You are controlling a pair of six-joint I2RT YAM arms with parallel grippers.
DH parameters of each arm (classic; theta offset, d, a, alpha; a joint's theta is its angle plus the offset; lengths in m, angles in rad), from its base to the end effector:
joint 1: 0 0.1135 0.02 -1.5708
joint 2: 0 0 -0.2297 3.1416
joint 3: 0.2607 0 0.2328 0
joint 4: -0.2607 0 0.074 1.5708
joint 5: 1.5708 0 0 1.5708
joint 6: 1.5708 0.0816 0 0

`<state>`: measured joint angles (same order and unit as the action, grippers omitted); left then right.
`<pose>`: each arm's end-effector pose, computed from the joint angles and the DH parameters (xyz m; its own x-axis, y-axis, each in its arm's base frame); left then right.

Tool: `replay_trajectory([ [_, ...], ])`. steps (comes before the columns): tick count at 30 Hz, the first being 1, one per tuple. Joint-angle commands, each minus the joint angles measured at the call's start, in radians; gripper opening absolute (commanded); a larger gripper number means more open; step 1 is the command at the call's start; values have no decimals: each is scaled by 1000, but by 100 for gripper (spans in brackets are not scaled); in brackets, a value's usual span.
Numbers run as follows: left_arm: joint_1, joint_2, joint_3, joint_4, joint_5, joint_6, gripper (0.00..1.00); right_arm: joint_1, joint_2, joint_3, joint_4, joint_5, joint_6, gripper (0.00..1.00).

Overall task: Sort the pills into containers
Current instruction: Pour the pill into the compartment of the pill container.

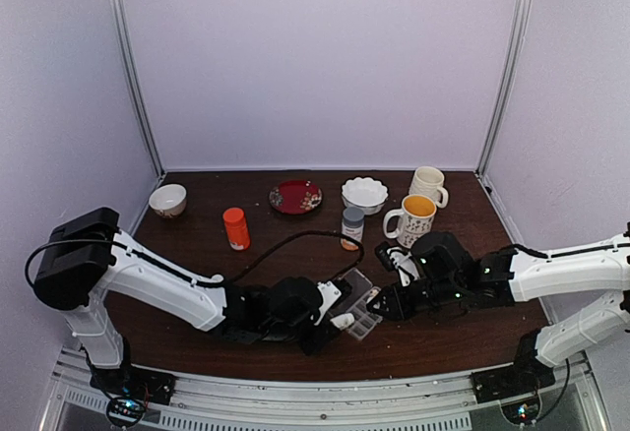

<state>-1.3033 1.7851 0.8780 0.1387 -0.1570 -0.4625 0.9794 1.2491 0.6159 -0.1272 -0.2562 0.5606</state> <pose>0.1090 -0.3495 0.0903 -0.5762 0.4350 -0.6920 0.7439 0.6297 -0.2236 0.1362 0.2398 0.1413 -0.8069 -0.2789 -0.5208 -0.5625 0.6319 0.5332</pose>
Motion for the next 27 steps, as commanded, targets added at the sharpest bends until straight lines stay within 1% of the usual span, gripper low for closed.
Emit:
replay_trajectory([
  [1,-15,14,16,-9,-32,-2,0,2,-13,4,-12,24,-11,0],
  [4,-15,-3,27,-38,-23,-9,0,2,-8,11,-18,21,-14,0],
  [6,-16,-25,9,-22,-32,-13,0,2,-12,7,-18,23,-14,0],
  [9,-14,-16,-7,-18,-62,-24,0,2,-14,3,-13,25,-13,0],
  [13,-16,-20,8,-39,-40,-27,0,2,-10,8,-17,21,-14,0],
  [15,-16,-10,8,-41,-59,-33,0,2,-13,6,-14,23,-14,0],
  [23,-16,-25,38,-105,-54,-44,0,2,-25,-3,-17,27,-12,0],
  [27,-14,-24,76,-179,-48,-44,0,3,-26,-8,-10,25,-9,0],
])
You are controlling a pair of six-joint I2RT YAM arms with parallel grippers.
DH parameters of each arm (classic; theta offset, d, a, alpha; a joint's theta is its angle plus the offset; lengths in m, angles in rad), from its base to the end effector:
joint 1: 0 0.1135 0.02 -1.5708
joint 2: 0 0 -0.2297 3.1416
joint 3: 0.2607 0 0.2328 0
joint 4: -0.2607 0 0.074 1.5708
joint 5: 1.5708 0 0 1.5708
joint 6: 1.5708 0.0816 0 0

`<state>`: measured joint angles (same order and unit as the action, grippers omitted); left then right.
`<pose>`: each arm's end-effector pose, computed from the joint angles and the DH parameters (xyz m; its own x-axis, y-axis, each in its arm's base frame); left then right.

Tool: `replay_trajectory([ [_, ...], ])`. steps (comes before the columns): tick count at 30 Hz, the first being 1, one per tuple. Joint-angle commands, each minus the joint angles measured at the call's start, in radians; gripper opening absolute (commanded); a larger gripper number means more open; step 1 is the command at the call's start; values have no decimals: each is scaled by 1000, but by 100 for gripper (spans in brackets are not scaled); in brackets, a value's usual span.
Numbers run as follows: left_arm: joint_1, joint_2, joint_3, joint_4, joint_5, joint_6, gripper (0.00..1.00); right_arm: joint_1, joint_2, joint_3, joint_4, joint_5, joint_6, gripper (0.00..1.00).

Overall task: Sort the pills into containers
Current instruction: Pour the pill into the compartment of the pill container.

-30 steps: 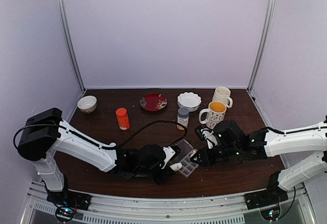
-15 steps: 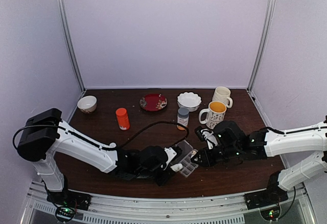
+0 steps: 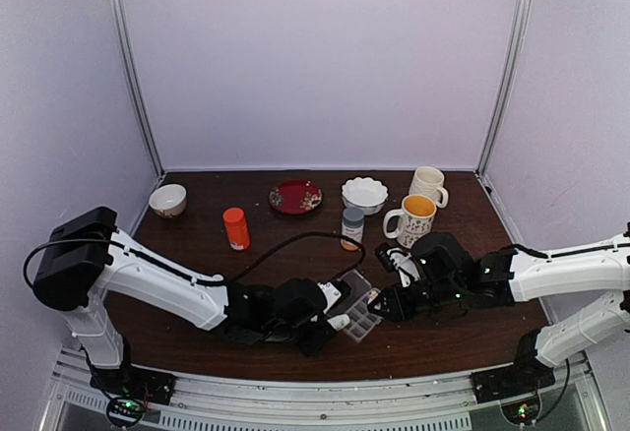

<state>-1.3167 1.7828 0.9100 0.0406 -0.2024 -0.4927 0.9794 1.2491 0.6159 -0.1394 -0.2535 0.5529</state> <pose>0.1070 -0.3467 0.0905 -0.5961 0.4521 -0.6635 0.7175 0.6709 -0.1875 0.1356 0.2387 0.1399 -0.8058 -0.2880 -0.5175 -0.5647 0.6367 0.5250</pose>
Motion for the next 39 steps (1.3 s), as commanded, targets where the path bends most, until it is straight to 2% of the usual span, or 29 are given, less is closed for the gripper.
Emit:
replay_trajectory([
  [1,-2,-21,48,-86,0,-14,0,2,-26,-9,4,22,1,0],
  [20,-1,-45,97,-141,-18,-1,0,2,-31,-20,8,22,5,0],
  [39,10,-44,61,-84,27,-19,0,2,-40,-29,8,22,7,0],
])
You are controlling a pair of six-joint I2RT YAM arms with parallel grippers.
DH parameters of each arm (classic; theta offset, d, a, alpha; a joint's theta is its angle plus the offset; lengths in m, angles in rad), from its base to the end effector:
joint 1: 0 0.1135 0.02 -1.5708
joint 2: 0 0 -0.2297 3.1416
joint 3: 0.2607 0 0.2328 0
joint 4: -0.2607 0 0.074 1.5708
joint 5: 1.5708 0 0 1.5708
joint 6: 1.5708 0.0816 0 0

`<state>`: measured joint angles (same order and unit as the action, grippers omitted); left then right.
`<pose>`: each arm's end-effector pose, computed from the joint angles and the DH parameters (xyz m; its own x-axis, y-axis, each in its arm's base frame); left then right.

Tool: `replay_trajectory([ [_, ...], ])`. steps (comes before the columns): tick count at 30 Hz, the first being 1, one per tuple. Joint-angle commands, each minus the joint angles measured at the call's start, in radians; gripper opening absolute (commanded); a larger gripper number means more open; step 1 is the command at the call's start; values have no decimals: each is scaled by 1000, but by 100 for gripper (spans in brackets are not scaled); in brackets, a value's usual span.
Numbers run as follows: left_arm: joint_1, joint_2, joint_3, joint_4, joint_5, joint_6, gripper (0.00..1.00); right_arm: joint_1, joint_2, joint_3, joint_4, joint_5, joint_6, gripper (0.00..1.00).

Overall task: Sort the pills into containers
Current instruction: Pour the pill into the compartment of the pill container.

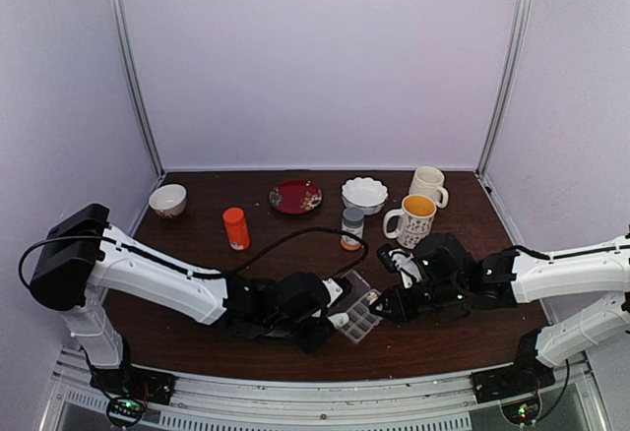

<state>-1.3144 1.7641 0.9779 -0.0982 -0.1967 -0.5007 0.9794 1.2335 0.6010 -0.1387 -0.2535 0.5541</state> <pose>0.1075 -0.3472 0.1030 -0.6124 0.4795 -0.6285 0.7105 0.6825 -0.1716 0.1339 0.2360 0.1390 -0.8061 -0.2866 -0.5178 -0.5642 0.6365 0.5260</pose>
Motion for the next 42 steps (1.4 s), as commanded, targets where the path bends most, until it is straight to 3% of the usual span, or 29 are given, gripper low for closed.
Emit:
replay_trajectory([
  [1,8,-27,-11,62,18,-10,0,2,-25,-15,7,25,6,0],
  [24,7,-23,-8,31,5,-19,0,2,-21,-5,1,25,1,0],
  [31,8,54,-30,69,35,-45,0,2,-14,-4,4,21,0,0],
  [42,7,-35,10,2,2,-12,0,2,-19,1,-3,23,-4,0],
])
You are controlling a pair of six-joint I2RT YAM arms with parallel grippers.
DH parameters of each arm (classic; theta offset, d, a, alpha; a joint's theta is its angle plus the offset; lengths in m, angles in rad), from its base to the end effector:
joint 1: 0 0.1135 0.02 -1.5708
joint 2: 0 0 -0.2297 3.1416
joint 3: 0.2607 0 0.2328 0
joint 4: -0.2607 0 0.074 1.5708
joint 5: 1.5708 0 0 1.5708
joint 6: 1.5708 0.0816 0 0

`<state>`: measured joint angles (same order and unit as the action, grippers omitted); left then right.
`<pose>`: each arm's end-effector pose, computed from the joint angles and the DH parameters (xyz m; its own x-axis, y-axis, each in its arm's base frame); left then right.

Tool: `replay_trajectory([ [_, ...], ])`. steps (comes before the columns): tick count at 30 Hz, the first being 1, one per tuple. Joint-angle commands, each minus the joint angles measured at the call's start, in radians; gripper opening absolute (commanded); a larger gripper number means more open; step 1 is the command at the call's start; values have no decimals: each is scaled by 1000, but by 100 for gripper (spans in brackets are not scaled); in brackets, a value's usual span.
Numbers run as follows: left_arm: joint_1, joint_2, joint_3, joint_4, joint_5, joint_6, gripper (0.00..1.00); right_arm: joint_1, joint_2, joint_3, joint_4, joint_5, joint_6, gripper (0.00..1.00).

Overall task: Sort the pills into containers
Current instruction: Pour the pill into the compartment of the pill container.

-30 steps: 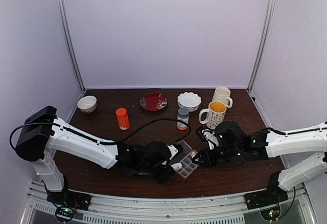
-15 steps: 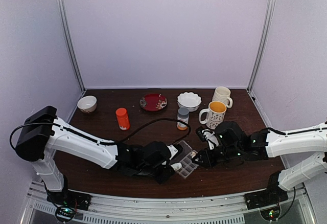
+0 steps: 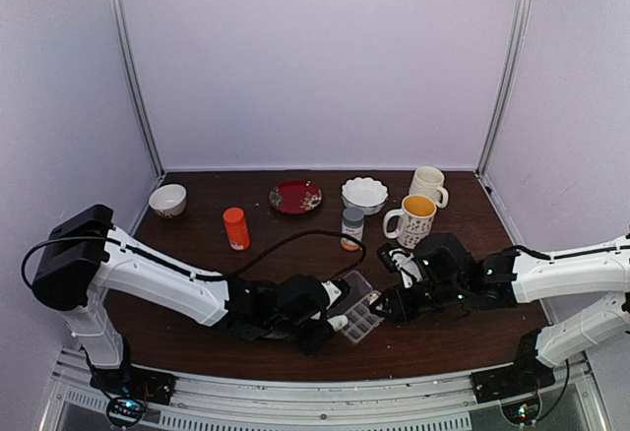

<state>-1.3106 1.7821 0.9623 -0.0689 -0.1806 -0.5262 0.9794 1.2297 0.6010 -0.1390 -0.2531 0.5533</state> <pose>0.1075 -0.3468 0.0949 -0.6355 0.4666 -0.6152 0.6965 0.6902 -0.1961 0.1338 0.2359 0.1400 -0.8046 -0.2855 -0.5208 -0.5658 0.6349 0.5261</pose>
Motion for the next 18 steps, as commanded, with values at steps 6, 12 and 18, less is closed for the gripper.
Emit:
replay_trajectory([
  [6,4,-51,6,-12,-11,7,0,2,-14,-5,4,21,-1,0],
  [12,4,14,-13,30,20,-15,0,3,-9,-8,10,18,2,0],
  [18,4,13,19,-7,24,-1,0,2,-15,-12,10,18,4,0],
])
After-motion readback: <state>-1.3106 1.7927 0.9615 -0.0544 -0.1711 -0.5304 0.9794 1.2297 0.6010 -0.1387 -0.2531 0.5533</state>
